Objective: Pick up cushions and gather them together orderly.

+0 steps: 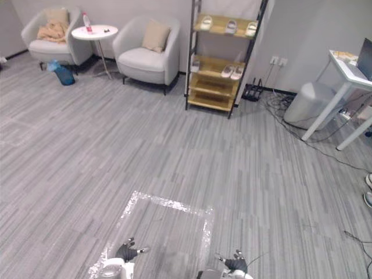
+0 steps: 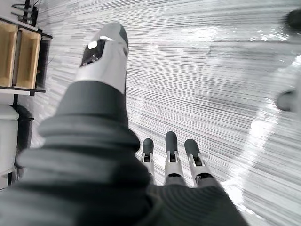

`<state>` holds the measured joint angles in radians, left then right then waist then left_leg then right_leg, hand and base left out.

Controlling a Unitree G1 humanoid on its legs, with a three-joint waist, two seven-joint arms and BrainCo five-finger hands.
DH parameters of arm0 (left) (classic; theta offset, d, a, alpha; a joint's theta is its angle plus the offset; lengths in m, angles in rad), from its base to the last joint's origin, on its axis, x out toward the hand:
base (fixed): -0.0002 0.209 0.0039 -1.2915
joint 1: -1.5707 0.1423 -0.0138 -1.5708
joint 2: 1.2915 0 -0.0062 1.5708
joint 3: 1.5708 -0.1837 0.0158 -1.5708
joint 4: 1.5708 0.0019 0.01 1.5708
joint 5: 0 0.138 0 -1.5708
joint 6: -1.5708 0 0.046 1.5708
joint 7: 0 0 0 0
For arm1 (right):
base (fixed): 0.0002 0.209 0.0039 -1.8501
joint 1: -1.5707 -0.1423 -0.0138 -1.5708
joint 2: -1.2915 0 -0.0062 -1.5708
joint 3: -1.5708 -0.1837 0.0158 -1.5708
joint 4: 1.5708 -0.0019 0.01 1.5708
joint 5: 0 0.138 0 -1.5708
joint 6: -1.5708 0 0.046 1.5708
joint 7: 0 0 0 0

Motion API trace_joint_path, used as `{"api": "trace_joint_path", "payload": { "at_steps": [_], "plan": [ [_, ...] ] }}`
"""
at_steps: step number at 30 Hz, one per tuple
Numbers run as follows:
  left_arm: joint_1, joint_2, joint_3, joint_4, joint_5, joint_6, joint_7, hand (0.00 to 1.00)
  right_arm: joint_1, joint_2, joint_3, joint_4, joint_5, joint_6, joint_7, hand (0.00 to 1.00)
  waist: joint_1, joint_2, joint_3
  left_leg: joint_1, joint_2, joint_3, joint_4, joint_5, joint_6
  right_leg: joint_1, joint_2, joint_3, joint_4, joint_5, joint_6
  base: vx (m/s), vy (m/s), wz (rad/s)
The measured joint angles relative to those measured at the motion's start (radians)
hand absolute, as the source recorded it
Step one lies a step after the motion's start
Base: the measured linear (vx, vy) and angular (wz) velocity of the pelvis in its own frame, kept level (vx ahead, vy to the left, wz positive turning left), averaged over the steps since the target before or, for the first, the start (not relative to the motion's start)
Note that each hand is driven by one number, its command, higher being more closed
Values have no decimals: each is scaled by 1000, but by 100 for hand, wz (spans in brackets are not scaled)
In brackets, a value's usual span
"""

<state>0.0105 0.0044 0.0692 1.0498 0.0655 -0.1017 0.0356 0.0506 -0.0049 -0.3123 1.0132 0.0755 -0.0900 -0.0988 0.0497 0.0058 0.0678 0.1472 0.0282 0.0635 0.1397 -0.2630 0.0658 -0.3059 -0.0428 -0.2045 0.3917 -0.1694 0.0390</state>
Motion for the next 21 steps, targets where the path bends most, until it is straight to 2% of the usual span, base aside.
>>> {"api": "trace_joint_path", "payload": {
  "at_steps": [1, 2, 3, 4, 5, 6, 7, 8, 9, 10, 12, 14, 15, 16, 18, 20, 21],
  "plan": [
    [2, 23, -29, 11, 1, 0, -2, 0, 4, 3, 1, 24, 0, -1, 0, 0, -4, -24, -1, 9, -13, -30, 1, -9, -17, 26, 27, 19, -233, 167, -17, 618, -181, 30],
    [-8, 20, -38, 35, 2, 2, -2, 0, 12, -16, -3, 43, 0, 0, 2, 0, -8, -10, -2, 35, -2, -69, 0, -34, -47, 49, 45, 23, -253, 264, -81, 437, -133, 18],
    [-7, 15, -38, 42, 2, 1, -1, 0, 8, -25, -7, 54, 0, 1, 1, 0, -2, 12, -4, 43, 16, -72, 4, -35, -49, 56, 60, 22, -251, 265, -84, 400, -114, 7],
    [-4, 3, -25, 50, 12, 0, -3, 0, 7, -39, -34, 68, 0, 0, 2, 0, -3, 35, -6, 40, 33, -98, 50, -30, -57, 74, 71, 20, -243, 218, -95, 310, -96, -7],
    [-5, -10, -9, 51, 13, 0, -4, 0, 8, -38, -43, 65, 3, -1, 0, 0, -4, 45, 1, 22, 39, -101, 117, -30, -58, 94, 77, 19, -246, 200, -103, 511, -180, 6],
    [-5, -9, 15, 51, 13, 0, -3, 0, 8, -40, -32, 62, 2, -2, 1, 0, -4, 47, 3, -55, 38, -93, 302, -22, -76, 120, 88, 34, -252, 167, -112, 283, -115, 10],
    [-6, -10, 24, 44, 13, 0, -4, 0, 9, -39, -26, 60, 2, -2, 0, 0, -3, 47, 5, -95, 40, -87, 395, -10, -98, 133, 90, 38, -257, 155, -117, 402, -114, -2],
    [-7, -10, 31, 25, 12, 0, -2, 0, 8, -41, 1, 61, 3, 0, 0, 0, 13, 43, 11, -189, 67, -58, 605, -31, -133, 173, 97, 48, -258, 128, -133, 325, -43, -14],
    [-6, -8, 30, 12, 12, -1, -1, 0, 8, -40, 7, 62, 4, 0, 0, 0, 15, 41, 18, -248, 91, -24, 677, -68, -115, 220, 99, 45, -261, 108, -132, 325, -43, -21],
    [-4, -8, 28, 9, 12, -2, -1, 0, 8, -39, 8, 62, 4, 0, 0, 0, 16, 37, 18, -260, 95, -13, 679, -75, -112, 233, 98, 44, -261, 105, -129, 321, -16, -17],
    [0, -9, 18, 1, 12, -4, -2, 0, 3, -36, 1, 61, 6, 0, -1, 0, 18, 40, 15, -323, 96, -5, 515, -89, -123, 301, 87, 70, -286, 88, -113, 325, 31, -32],
    [-1, -8, 8, 2, 12, -5, -2, 0, -3, -36, -2, 64, 5, 0, -1, 0, 18, 41, 15, -329, 80, -36, 344, -66, -130, 325, 72, 89, -298, 80, -98, 217, 92, -33],
    [-4, -4, -10, 3, 12, -5, -2, 0, -2, -39, -5, 70, 4, 0, -1, 0, 19, 42, 14, -325, 68, -68, 207, 27, -153, 339, 62, 105, -305, 72, -81, 329, 183, -43],
    [-3, 4, -22, 9, 12, -8, -2, 0, 2, -38, -25, 76, 3, 1, -1, 0, 21, 35, 5, -295, 50, -66, 131, 135, -156, 346, 50, 136, -311, 64, -58, 280, 155, -40],
    [-10, 14, -30, 29, 12, -10, -1, 0, 0, -32, -30, 78, 2, 3, -1, 0, 19, 30, -7, -275, 30, -49, 93, 144, -146, 343, 26, 150, -312, 59, -37, 232, 133, -21],
    [-16, 41, -55, 44, 12, -11, -2, 0, 6, -34, -39, 105, 1, 12, 0, 0, 17, 2, -7, -241, 2, -30, 50, 150, -135, 351, -5, 165, -317, 56, -19, 241, 165, -13],
    [-16, 44, -59, 46, 12, -11, -2, 0, 10, -34, -40, 106, 1, 13, 0, 0, 17, -1, -8, -229, -3, -30, 38, 153, -131, 361, -8, 166, -322, 57, -17, 175, 117, -2]
  ]
}}
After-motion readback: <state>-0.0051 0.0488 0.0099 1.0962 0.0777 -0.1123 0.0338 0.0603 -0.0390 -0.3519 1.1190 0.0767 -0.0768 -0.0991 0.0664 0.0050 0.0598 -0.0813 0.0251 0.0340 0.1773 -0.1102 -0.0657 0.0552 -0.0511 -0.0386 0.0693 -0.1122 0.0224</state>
